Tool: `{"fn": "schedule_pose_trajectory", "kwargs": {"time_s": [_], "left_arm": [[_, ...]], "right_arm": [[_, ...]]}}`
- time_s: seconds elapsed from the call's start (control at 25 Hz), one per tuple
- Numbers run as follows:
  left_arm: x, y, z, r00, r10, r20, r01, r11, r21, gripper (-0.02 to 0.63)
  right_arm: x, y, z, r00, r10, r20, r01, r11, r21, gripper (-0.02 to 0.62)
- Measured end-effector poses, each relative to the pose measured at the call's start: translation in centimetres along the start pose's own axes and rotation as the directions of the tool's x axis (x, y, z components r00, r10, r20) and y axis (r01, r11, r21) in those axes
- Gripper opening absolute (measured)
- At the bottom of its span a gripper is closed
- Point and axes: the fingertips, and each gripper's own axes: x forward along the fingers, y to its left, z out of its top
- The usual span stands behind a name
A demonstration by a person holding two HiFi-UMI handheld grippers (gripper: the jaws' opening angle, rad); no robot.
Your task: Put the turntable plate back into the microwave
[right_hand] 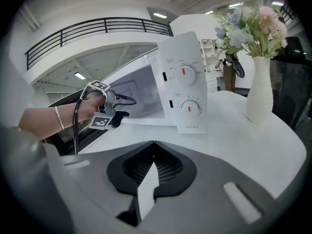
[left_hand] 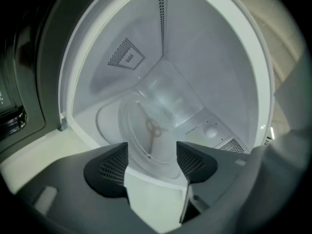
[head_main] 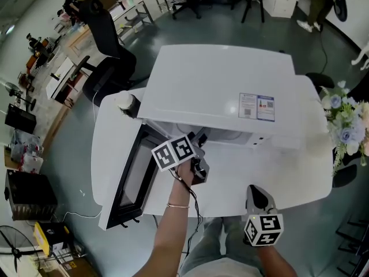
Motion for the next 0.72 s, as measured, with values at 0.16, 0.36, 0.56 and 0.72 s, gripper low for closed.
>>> {"fn": "schedule_pose_trajectory", "kwargs": {"time_s": [0.16,0.36,0.56,0.72], "left_arm": [[-0.6,-0.6,0.9,0.999,-0.006,0.032,0.006,1.000,0.020,0.287],[-1.2,-1.2,0.5,1.000,-0.003,0.031,0.002,0.999,0.039,0.287],[-2.7,-1.9,0.1,0.999,0.025,0.035,-0.028,0.994,0.110,0.282],[-4.5,-2.7,0.0,0.997,0.048,0.055,-0.058,0.980,0.193,0.275]], "right_arm": [[0.1,0.6,-0.1,1.000,0.014,0.000,-0.014,1.000,-0.005,0.011],[-0.1,1.2,0.2,1.000,0.028,0.006,-0.028,0.999,-0.016,0.011],[-0.1,1.3,0.8,0.999,0.034,0.016,-0.034,0.999,-0.021,0.011],[-0.2,1.6,1.5,0.999,0.042,0.028,-0.041,0.999,-0.028,0.011]]}}
